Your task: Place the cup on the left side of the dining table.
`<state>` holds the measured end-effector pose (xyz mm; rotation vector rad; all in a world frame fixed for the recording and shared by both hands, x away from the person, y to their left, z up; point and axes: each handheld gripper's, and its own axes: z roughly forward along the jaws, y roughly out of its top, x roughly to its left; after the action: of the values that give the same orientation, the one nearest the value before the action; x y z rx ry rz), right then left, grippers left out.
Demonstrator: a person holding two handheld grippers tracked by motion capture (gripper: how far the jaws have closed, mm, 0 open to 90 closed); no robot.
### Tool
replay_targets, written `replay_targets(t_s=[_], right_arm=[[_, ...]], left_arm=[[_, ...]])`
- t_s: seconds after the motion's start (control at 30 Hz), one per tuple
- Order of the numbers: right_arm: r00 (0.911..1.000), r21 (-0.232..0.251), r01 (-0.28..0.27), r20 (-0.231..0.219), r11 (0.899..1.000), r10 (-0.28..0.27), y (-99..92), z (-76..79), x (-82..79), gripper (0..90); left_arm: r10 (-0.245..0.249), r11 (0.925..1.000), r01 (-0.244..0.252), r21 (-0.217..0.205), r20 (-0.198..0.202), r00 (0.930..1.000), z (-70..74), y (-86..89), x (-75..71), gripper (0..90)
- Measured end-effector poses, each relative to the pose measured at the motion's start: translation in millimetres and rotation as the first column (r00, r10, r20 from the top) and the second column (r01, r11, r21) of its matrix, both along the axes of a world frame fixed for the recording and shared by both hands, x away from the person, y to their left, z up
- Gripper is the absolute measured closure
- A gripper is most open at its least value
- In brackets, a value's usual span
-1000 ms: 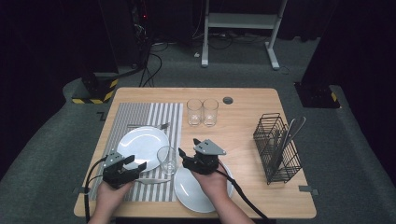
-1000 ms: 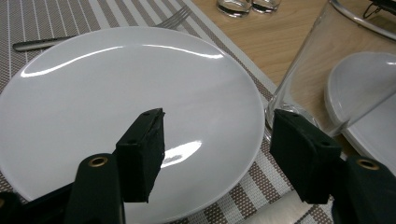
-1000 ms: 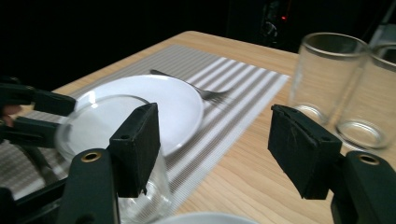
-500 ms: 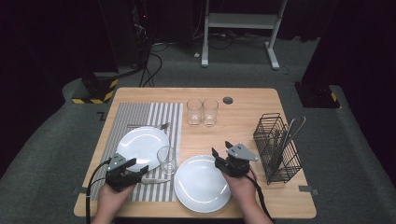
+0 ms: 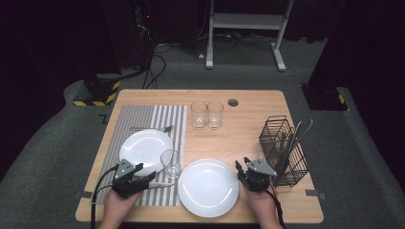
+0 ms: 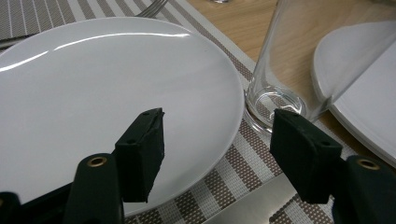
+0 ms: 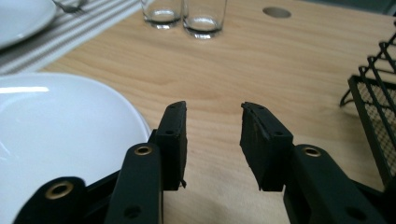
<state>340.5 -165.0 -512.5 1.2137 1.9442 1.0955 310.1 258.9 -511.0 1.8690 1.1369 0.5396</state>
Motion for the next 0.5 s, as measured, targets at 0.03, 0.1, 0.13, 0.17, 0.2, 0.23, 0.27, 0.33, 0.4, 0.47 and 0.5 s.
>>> replay_targets(t_s=[0.03,0.1,0.13,0.17,0.2,0.23,0.27,0.33,0.4,0.47,0.5], right_arm=[[0.9999,-0.004,0.006,-0.01,1.0,-0.006,-0.6,-2.7,-0.5,61.6],[0.9994,-0.012,0.017,-0.03,1.0,-0.017,-1.6,-8.3,-1.2,61.5],[0.9991,-0.019,0.019,-0.038,1.0,-0.02,-2.3,-11.1,-1.3,61.2],[0.9984,-0.022,0.025,-0.05,0.999,-0.026,-2.8,-13.6,-1.7,60.9],[0.9976,-0.026,0.032,-0.06,0.999,-0.034,-3.0,-16.0,-2.1,60.4],[0.9965,-0.031,0.037,-0.074,0.999,-0.04,-3.4,-16.4,-1.9,59.6],[0.9964,-0.032,0.045,-0.071,0.998,-0.047,-4.0,-16.3,-2.2,59.5],[0.9939,-0.04,0.057,-0.092,0.998,-0.061,-4.7,-16.7,-1.1,57.9],[0.9902,-0.054,0.06,-0.123,0.997,-0.067,-4.6,-17.5,1.2,55.0],[0.9806,-0.06,0.064,-0.182,0.996,-0.074,-4.0,-18.7,4.7,53.1],[0.9806,-0.06,0.064,-0.182,0.996,-0.074,-4.0,-18.7,4.7,53.1]], left_arm=[[0.0,1.0,0.0,-0.001,-0.001,1.0,-0.3,-0.6,-0.2,35.3],[-0.002,1.0,0.002,0.001,-0.005,1.0,-1.1,-0.7,-0.2,35.3],[-0.001,1.0,0.001,0.001,-0.004,1.0,-1.4,-0.6,-0.2,35.2],[-0.001,1.0,0.001,0.001,-0.005,1.0,-1.6,-0.3,-0.1,35.2],[-0.001,1.0,0.001,0.0,-0.005,1.0,-1.7,-0.1,0.0,35.2],[-0.001,1.0,0.001,-0.001,-0.006,1.0,-1.9,-0.1,0.0,35.2],[-0.002,1.0,0.002,-0.002,-0.007,1.0,-2.1,-0.2,0.2,35.2],[-0.004,1.0,0.004,0.001,-0.009,1.0,-2.3,-0.4,0.4,35.2],[-0.006,1.0,0.006,0.005,-0.008,0.9999,-2.3,-0.8,0.3,35.2],[-0.008,1.0,0.008,0.006,-0.009,0.9999,-2.2,-0.9,0.2,35.2],[-0.008,1.0,0.008,0.006,-0.009,0.9999,-2.2,-0.9,0.2,35.2]])
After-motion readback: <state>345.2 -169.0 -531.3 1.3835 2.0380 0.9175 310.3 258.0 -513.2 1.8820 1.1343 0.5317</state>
